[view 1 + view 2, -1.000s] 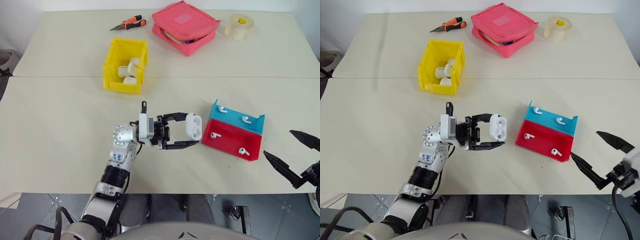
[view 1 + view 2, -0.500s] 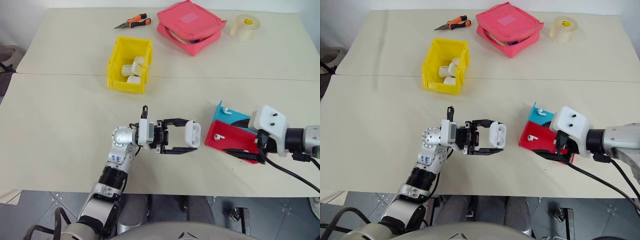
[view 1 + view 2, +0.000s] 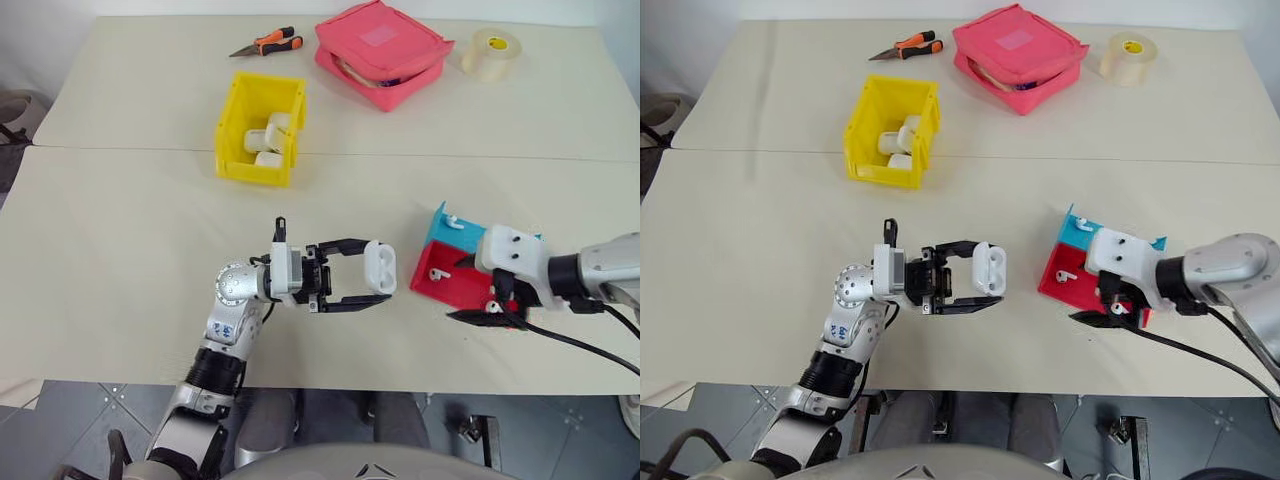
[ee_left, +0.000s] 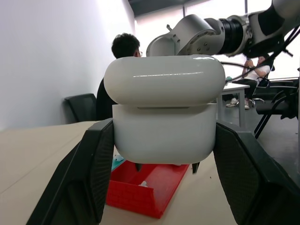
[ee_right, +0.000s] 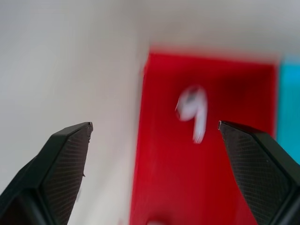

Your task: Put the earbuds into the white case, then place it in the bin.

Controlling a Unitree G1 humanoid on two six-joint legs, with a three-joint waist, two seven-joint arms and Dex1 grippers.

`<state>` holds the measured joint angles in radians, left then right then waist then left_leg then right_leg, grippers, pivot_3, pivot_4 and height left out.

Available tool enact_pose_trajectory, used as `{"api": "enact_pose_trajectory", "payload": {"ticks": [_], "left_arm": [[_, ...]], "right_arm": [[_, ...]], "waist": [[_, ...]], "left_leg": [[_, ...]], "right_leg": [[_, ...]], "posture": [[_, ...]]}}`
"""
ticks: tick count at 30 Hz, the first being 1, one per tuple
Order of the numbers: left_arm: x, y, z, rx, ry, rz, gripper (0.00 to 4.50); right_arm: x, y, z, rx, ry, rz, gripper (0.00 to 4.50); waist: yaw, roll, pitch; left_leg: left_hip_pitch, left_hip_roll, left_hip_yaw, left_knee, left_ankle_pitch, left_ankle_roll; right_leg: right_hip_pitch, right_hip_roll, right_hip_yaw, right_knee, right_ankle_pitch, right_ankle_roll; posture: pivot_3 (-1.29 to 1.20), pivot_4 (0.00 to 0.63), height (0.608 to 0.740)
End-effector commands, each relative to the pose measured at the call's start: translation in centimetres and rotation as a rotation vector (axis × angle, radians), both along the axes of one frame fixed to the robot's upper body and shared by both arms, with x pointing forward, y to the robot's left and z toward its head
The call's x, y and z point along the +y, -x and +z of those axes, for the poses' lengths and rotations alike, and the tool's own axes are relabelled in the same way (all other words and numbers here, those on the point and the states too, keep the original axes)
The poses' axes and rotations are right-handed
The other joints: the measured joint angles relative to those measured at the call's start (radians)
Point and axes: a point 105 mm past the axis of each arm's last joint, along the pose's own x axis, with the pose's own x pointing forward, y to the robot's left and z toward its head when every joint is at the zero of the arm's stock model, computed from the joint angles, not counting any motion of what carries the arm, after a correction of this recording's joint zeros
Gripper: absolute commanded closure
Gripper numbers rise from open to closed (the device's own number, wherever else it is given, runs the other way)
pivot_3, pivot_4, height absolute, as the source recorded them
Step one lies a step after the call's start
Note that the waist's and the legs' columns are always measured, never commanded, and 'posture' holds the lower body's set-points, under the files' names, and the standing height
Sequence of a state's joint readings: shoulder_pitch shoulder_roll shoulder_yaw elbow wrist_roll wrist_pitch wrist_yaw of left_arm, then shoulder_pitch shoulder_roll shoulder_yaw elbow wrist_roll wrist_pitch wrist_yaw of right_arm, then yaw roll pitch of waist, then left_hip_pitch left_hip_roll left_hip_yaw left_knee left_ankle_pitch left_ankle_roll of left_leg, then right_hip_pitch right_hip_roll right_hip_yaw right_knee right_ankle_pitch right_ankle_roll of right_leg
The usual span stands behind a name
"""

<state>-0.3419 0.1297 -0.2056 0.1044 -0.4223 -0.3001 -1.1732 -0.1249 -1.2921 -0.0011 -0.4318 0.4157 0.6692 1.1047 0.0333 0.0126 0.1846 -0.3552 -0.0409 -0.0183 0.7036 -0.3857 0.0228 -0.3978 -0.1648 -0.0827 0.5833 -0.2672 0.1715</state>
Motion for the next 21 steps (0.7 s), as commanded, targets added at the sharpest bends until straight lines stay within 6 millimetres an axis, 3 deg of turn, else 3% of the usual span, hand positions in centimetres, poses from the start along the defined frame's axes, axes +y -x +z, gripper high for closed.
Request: {"api": "enact_pose_trajectory", "payload": {"ticks": [1, 10, 21], "left_arm": [[-0.5, 0.5, 0.9, -0.035, 0.02, -0.013, 1.71], [-1.4, 0.7, 1.1, -0.031, 0.037, -0.053, 1.71], [-1.4, 1.1, 1.1, -0.052, 0.024, -0.096, 1.71]], "right_arm": [[-1.4, 0.9, 1.4, -0.025, 0.051, -0.014, 0.0], [-4.4, 3.0, 0.4, 0.009, 0.077, -0.152, 0.0], [-3.6, 2.3, -0.1, 0.017, 0.046, -0.187, 0.0]], "waist": [[0.002, 0.0, 0.0], [0.013, 0.0, 0.0], [0.015, 0.0, 0.0]], "left_leg": [[0.0, 0.0, 0.0, 0.0, 0.0, 0.0], [0.001, 0.0, 0.002, 0.003, 0.0, 0.0], [0.001, 0.0, 0.0, 0.003, 0.0, 0.0]], "right_leg": [[0.0, 0.0, 0.0, 0.0, 0.0, 0.0], [0.001, 0.0, 0.0, 0.001, 0.0, 0.0], [0.002, 0.0, 0.0, 0.001, 0.0, 0.0]], "posture": [[0.0, 0.15, 0.74], [0.0, 0.15, 0.74], [0.0, 0.15, 0.74]]}}
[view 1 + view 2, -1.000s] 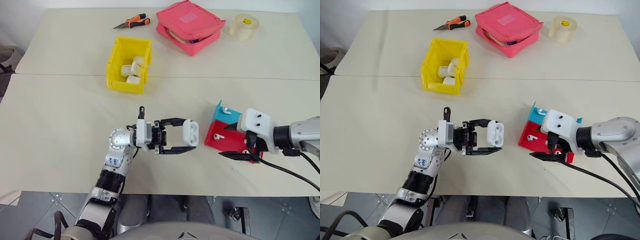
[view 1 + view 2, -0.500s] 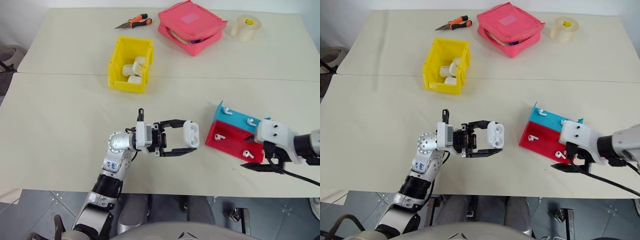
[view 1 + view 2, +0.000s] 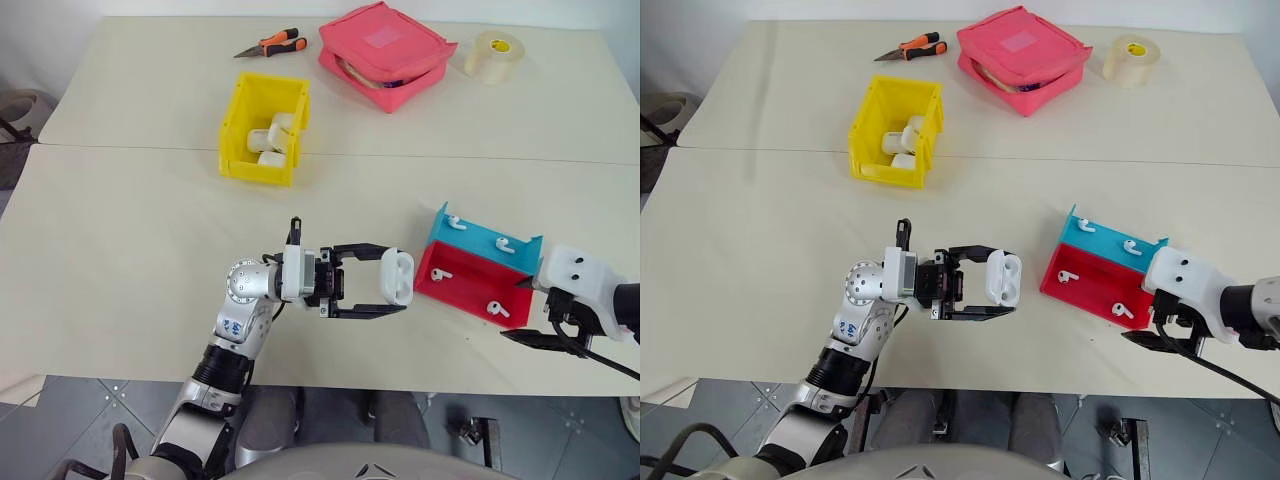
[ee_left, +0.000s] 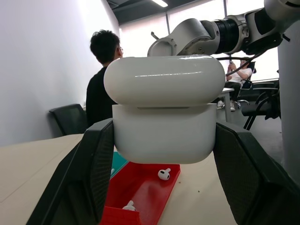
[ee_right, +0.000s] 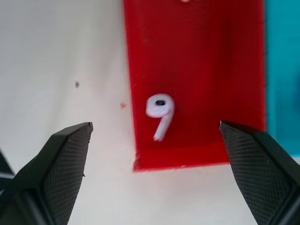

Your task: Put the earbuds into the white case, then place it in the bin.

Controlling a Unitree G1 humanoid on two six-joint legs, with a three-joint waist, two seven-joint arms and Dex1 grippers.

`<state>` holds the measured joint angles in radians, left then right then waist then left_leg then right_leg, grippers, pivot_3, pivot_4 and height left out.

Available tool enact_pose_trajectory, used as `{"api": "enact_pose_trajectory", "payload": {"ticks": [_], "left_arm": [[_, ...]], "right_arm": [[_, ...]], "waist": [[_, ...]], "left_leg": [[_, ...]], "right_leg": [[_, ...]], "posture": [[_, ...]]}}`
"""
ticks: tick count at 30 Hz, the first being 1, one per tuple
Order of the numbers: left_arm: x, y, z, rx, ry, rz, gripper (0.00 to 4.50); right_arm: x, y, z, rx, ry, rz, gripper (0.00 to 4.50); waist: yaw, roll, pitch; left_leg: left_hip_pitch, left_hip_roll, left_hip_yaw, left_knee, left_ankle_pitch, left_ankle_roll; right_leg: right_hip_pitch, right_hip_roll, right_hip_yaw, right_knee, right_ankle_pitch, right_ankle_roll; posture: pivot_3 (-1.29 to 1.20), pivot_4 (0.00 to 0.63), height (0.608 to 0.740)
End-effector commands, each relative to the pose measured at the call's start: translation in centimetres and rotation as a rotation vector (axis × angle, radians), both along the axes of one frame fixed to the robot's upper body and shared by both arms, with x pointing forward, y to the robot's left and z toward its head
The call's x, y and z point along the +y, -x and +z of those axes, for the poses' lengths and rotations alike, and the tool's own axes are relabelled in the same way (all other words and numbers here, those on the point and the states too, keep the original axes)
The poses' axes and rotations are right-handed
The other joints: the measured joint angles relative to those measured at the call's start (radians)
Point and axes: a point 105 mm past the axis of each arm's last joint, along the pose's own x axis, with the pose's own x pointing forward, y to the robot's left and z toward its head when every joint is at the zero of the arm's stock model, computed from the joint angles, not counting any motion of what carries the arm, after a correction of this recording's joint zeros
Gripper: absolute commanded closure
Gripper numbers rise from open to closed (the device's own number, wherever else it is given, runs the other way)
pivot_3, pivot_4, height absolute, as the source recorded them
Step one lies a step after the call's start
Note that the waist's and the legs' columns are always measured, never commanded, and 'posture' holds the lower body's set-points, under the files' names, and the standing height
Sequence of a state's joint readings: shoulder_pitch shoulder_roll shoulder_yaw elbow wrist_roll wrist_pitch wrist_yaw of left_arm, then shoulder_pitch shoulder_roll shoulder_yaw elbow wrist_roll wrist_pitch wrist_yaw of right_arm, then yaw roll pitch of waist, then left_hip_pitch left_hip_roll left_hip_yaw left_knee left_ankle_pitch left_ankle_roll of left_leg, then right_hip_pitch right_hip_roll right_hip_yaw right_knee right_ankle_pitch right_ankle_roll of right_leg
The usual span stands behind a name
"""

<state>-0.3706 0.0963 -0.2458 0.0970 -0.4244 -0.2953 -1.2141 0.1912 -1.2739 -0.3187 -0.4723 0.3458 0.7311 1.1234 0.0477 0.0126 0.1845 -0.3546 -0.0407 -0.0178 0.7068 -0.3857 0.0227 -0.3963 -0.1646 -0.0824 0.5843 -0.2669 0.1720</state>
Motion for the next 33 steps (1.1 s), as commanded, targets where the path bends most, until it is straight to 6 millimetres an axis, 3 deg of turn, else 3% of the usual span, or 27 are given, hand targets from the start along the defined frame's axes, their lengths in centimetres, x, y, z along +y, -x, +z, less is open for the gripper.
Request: {"api": "enact_pose_trajectory", "payload": {"ticks": [1, 6, 9, 14, 33], "left_arm": [[0.1, 0.1, 0.4, -0.013, 0.02, -0.001, 1.71], [0.0, 0.4, 0.2, -0.002, 0.023, 0.002, 1.71], [-0.1, 0.6, 0.1, 0.003, 0.024, 0.003, 1.71], [0.1, 0.5, 0.1, 0.006, 0.024, 0.009, 1.71], [0.0, 0.2, 0.2, 0.003, 0.023, 0.012, 1.71]], "right_arm": [[0.6, 0.1, 0.0, 0.011, -0.001, 0.007, 0.0], [0.7, -0.2, -0.5, 0.02, 0.015, -0.007, 0.0], [0.6, -0.5, -0.6, 0.018, 0.029, -0.017, 0.58], [0.9, -0.6, -0.8, 0.032, 0.034, -0.015, 2.24], [1.5, -1.0, -1.5, 0.029, 0.03, -0.04, 2.24]], "waist": [[0.002, 0.0, 0.0], [0.001, 0.0, 0.0], [0.001, 0.0, 0.0], [0.002, 0.0, 0.0], [0.001, 0.0, 0.0]], "left_leg": [[0.0, 0.0, 0.0, 0.0, 0.0, 0.0], [0.0, 0.0, 0.0, 0.0, 0.0, 0.0], [0.0, 0.0, 0.0, 0.0, 0.0, 0.0], [0.0, 0.0, -0.001, 0.001, 0.0, 0.0], [0.0, 0.0, 0.0, 0.001, 0.0, 0.0]], "right_leg": [[0.0, 0.0, 0.0, 0.0, 0.0, 0.0], [0.0, 0.0, 0.0, 0.0, 0.0, 0.0], [0.0, 0.0, 0.0, 0.0, 0.0, 0.0], [0.0, 0.0, 0.0, 0.0, 0.0, 0.0], [0.0, 0.0, 0.0, 0.0, 0.0, 0.0]], "posture": [[0.0, 0.15, 0.74], [0.0, 0.15, 0.74], [0.0, 0.15, 0.74], [0.0, 0.15, 0.74], [0.0, 0.15, 0.74]]}}
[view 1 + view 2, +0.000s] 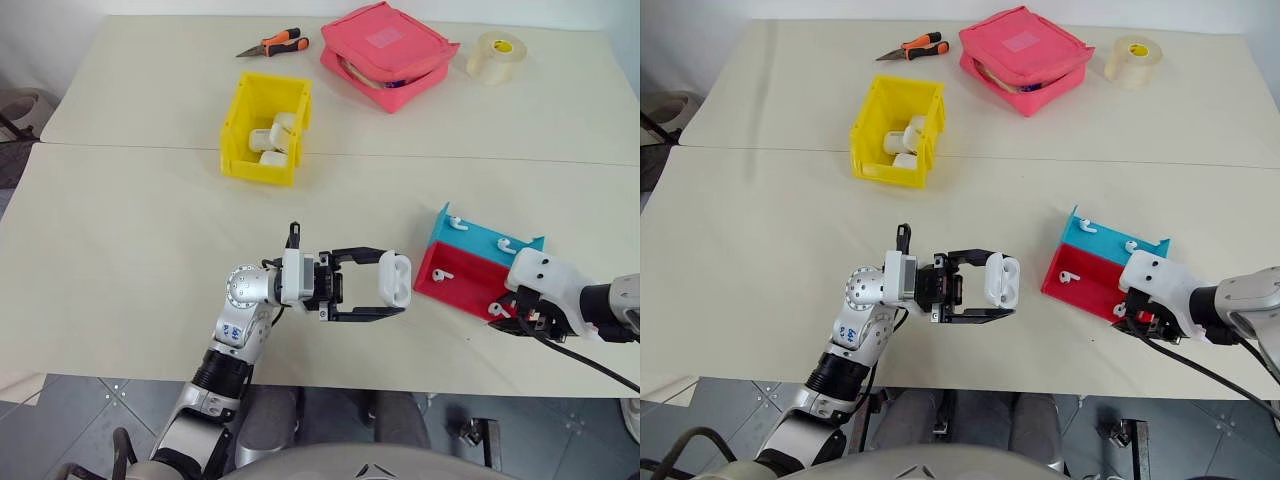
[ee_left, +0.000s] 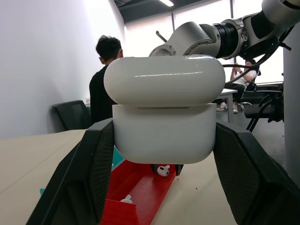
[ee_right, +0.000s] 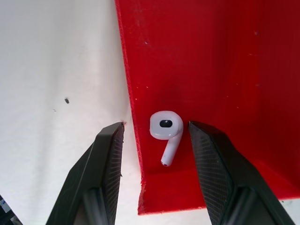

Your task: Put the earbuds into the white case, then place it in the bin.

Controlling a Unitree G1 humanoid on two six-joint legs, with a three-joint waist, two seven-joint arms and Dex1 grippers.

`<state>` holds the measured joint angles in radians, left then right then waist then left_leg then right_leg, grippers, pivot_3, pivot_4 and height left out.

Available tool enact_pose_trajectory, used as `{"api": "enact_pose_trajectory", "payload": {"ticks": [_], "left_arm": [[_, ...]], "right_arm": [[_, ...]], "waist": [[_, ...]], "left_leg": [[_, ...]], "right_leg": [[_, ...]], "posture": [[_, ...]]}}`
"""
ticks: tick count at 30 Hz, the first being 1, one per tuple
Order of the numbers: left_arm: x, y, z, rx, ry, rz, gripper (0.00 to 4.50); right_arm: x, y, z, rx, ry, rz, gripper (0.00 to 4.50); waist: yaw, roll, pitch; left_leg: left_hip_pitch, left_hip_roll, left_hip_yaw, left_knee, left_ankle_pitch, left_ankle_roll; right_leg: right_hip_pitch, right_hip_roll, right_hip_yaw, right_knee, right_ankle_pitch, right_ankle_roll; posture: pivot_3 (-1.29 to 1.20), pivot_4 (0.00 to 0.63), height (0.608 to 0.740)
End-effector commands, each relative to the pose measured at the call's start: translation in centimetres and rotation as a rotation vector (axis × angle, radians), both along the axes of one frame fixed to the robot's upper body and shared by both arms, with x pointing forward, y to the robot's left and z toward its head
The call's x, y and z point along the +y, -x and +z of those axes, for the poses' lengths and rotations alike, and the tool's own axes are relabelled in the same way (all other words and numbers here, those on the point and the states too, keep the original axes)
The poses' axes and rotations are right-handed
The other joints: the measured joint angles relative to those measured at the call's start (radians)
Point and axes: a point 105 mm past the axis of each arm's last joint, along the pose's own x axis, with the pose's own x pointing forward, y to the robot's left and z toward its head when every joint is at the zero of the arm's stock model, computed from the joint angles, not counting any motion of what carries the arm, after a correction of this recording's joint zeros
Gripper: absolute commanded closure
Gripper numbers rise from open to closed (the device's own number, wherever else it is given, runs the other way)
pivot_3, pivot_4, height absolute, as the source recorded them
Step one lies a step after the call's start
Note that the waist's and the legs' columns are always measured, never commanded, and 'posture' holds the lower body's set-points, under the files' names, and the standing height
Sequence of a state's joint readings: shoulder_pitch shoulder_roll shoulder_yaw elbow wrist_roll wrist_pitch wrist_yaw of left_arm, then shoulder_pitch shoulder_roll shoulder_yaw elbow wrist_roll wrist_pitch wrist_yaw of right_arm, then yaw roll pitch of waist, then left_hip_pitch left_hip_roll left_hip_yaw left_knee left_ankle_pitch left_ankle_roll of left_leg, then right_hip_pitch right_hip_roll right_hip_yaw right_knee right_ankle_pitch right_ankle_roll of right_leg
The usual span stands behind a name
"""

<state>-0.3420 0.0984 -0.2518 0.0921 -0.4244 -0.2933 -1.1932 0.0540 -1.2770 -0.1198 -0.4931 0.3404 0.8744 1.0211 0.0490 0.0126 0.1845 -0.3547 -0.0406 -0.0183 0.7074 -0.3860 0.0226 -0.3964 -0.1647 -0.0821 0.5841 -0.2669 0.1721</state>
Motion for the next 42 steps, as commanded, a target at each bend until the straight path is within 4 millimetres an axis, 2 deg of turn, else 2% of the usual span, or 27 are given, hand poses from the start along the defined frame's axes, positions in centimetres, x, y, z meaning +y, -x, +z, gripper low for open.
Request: {"api": "enact_pose_trajectory", "payload": {"ticks": [1, 4, 6, 19, 27, 31, 34, 39, 42], "left_arm": [[-0.1, 0.1, 0.8, -0.03, 0.019, -0.007, 1.71], [-0.1, 0.1, 0.8, -0.032, 0.018, -0.006, 1.71], [-0.1, 0.1, 0.9, -0.032, 0.018, -0.006, 1.71], [-0.1, -0.1, 1.0, -0.037, 0.015, -0.007, 1.71], [0.0, -0.1, 1.1, -0.023, 0.019, -0.021, 1.71], [0.1, -0.5, 1.5, -0.016, 0.027, -0.02, 1.71], [0.1, -0.8, 1.6, -0.002, 0.029, -0.032, 1.71], [0.3, -1.3, 1.9, 0.033, 0.023, -0.062, 1.71], [0.5, -1.9, 2.4, 0.069, 0.027, -0.072, 1.71]], "right_arm": [[0.7, -0.2, 0.3, -0.025, -0.009, 0.016, 2.24], [0.8, -0.4, 0.2, -0.037, -0.014, 0.01, 2.86], [0.9, -0.4, 0.2, -0.038, -0.017, 0.009, 3.48], [0.8, -0.2, 0.3, -0.043, -0.021, 0.001, 3.48], [0.7, -0.7, 2.7, -0.136, -0.112, -0.045, 3.48], [2.3, -0.4, 6.1, -0.269, -0.363, -0.005, 3.48], [3.3, 0.1, 7.5, -0.366, -0.509, 0.036, 3.48], [7.0, 0.7, 10.4, -0.571, -0.879, 0.127, 3.48], [8.9, 1.1, 11.3, -0.649, -1.037, 0.158, 3.48]], "waist": [[0.0, 0.0, 0.0], [0.0, 0.0, 0.0], [0.0, 0.0, 0.0], [0.001, 0.0, 0.0], [0.001, 0.0, 0.0], [0.002, 0.0, 0.0], [0.002, 0.0, 0.0], [0.0, -0.001, 0.0], [-0.004, 0.0, 0.0]], "left_leg": [[0.0, 0.0, 0.0, 0.0, 0.0, 0.0], [0.0, 0.0, 0.0, 0.0, 0.0, 0.0], [0.0, 0.0, 0.0, 0.0, 0.0, 0.0], [0.0, 0.0, 0.0, 0.0, 0.0, 0.0], [0.0, 0.0, 0.0, 0.0, 0.0, 0.0], [0.0, 0.0, 0.0, 0.0, 0.0, 0.0], [0.0, 0.0, 0.0, 0.0, 0.0, 0.0], [0.0, 0.0, 0.0, 0.0, 0.0, 0.0], [0.001, 0.0, 0.0, 0.0, 0.0, 0.0]], "right_leg": [[0.0, 0.0, 0.0, 0.0, 0.0, 0.0], [0.0, 0.0, 0.0, 0.0, 0.0, 0.0], [0.0, 0.0, 0.0, 0.0, 0.0, 0.0], [0.0, 0.0, 0.0, 0.0, 0.0, 0.0], [0.0, 0.0, 0.0, 0.0, 0.0, 0.0], [0.0, 0.0, -0.001, 0.0, 0.0, 0.0], [0.0, 0.0, -0.001, 0.0, 0.0, 0.0], [0.001, 0.001, -0.001, 0.0, 0.0, 0.0], [0.001, 0.001, -0.001, 0.001, 0.0, 0.0]], "posture": [[0.0, 0.15, 0.74], [0.0, 0.15, 0.74], [0.0, 0.15, 0.74], [0.0, 0.15, 0.74], [0.0, 0.15, 0.74], [0.0, 0.15, 0.74], [0.0, 0.15, 0.74], [0.0, 0.15, 0.74], [0.0, 0.15, 0.74]]}}
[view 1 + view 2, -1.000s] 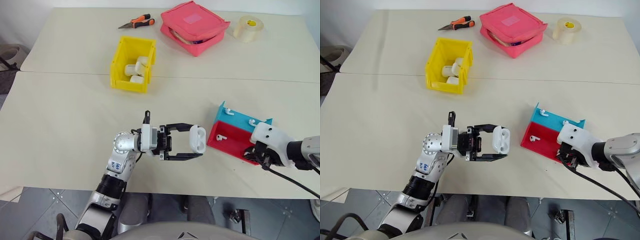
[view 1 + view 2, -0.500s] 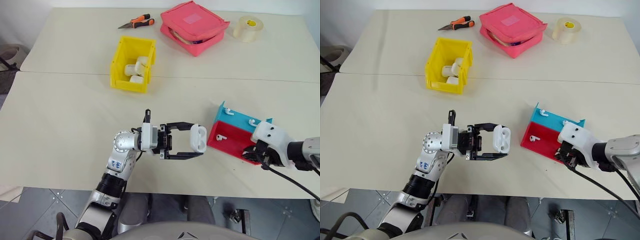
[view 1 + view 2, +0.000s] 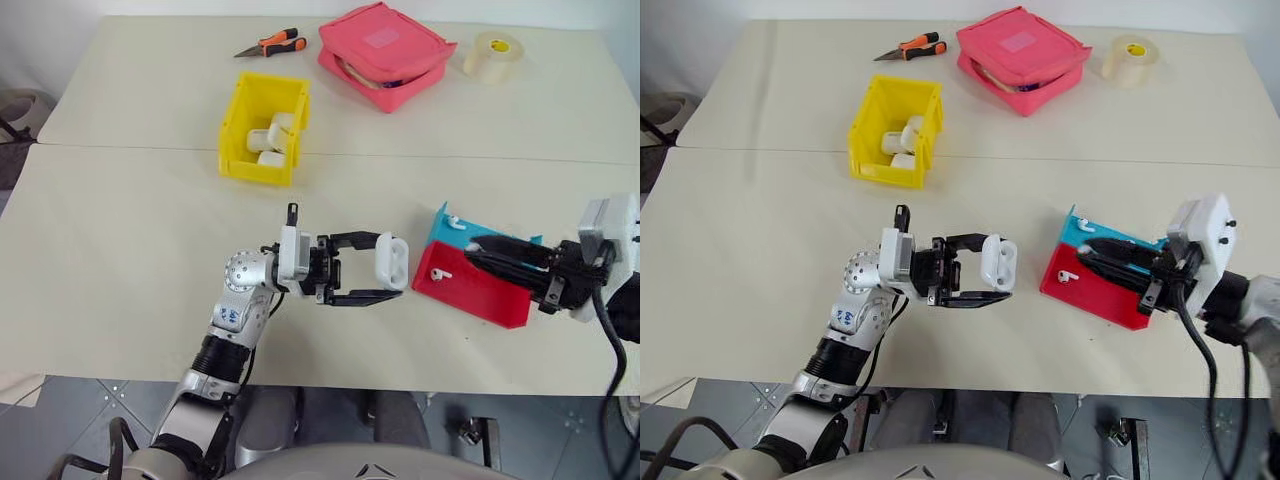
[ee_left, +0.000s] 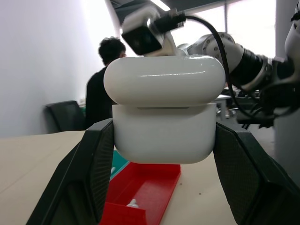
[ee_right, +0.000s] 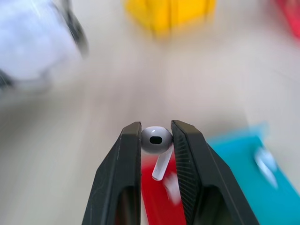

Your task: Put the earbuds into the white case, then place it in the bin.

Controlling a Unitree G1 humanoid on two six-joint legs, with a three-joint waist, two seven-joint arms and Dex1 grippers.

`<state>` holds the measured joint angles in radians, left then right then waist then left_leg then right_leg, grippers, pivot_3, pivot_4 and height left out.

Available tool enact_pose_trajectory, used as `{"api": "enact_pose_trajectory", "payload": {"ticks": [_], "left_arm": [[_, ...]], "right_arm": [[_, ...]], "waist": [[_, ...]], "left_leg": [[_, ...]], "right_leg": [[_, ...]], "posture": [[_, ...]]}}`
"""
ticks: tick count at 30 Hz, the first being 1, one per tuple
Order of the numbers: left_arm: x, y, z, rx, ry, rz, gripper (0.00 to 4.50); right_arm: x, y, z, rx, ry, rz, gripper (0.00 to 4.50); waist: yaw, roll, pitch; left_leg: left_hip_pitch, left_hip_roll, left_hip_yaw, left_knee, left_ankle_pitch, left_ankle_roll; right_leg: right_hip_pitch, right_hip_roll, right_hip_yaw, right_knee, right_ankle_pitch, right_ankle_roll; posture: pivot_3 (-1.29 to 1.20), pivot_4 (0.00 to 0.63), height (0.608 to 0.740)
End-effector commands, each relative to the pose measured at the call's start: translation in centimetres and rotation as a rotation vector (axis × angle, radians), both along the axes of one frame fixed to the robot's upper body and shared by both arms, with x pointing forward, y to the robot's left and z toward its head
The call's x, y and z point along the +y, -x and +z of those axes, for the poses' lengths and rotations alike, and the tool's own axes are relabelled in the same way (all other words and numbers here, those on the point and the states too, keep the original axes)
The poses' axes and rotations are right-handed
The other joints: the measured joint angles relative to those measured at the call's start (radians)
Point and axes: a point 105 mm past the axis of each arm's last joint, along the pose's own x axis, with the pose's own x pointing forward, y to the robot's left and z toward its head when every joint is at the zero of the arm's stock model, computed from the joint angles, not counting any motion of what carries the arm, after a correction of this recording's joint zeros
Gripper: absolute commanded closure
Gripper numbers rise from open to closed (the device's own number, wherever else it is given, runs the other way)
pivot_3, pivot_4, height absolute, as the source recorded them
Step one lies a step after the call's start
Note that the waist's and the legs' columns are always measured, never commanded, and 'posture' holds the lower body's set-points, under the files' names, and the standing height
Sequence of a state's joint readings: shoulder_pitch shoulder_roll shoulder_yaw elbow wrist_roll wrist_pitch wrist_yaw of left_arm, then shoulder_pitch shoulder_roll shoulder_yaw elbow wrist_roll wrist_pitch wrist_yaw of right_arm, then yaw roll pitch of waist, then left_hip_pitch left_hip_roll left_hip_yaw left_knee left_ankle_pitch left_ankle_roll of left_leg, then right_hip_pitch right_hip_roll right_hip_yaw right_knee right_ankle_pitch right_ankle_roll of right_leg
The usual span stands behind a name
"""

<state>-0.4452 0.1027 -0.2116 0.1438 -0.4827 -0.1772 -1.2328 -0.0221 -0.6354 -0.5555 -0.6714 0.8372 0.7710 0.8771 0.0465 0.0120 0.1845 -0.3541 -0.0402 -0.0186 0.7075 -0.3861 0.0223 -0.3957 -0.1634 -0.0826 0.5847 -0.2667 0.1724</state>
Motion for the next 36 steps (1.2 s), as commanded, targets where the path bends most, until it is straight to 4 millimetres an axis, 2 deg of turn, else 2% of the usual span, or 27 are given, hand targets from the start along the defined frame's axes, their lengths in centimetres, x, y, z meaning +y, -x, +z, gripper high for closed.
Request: {"api": "enact_pose_trajectory", "payload": {"ticks": [1, 6, 12, 25, 36], "left_arm": [[0.5, -0.5, 1.1, 0.022, 0.03, -0.02, 1.71], [0.8, -0.7, 1.6, 0.043, 0.01, -0.06, 1.71], [1.1, -0.7, 2.1, 0.043, -0.008, -0.081, 1.71], [1.2, -0.8, 2.7, 0.03, -0.011, -0.067, 1.71], [1.1, -0.8, 3.0, 0.017, -0.002, -0.067, 1.71]], "right_arm": [[2.2, 1.0, 2.0, -0.143, -0.12, 0.046, 3.48], [4.8, 1.0, 2.5, -0.207, -0.258, 0.088, 3.48], [7.0, 0.7, 2.0, -0.255, -0.311, 0.119, 3.48], [7.2, 0.2, -0.4, -0.248, -0.305, 0.103, 3.48], [7.1, -0.4, -1.3, -0.236, -0.265, 0.106, 3.48]], "waist": [[-0.002, 0.001, 0.0], [-0.007, 0.001, 0.0], [-0.023, 0.001, 0.0], [-0.023, 0.001, 0.0], [-0.023, 0.001, 0.0]], "left_leg": [[0.0, 0.0, 0.0, 0.0, 0.0, 0.0], [0.0, -0.001, 0.0, 0.0, 0.0, 0.0], [0.001, -0.001, 0.0, 0.0, 0.0, 0.0], [0.001, -0.001, 0.001, -0.001, 0.0, 0.0], [0.001, -0.001, 0.001, -0.001, 0.0, 0.0]], "right_leg": [[0.0, 0.0, 0.001, 0.0, 0.0, 0.0], [0.0, 0.0, 0.001, 0.001, 0.0, 0.0], [0.0, 0.0, 0.001, 0.001, 0.0, 0.0], [0.0, 0.001, 0.001, 0.001, 0.0, 0.0], [0.0, 0.001, 0.001, 0.001, 0.0, 0.0]], "posture": [[0.0, 0.15, 0.74], [0.0, 0.15, 0.74], [0.0, 0.15, 0.74], [0.0, 0.15, 0.74], [0.0, 0.15, 0.74]]}}
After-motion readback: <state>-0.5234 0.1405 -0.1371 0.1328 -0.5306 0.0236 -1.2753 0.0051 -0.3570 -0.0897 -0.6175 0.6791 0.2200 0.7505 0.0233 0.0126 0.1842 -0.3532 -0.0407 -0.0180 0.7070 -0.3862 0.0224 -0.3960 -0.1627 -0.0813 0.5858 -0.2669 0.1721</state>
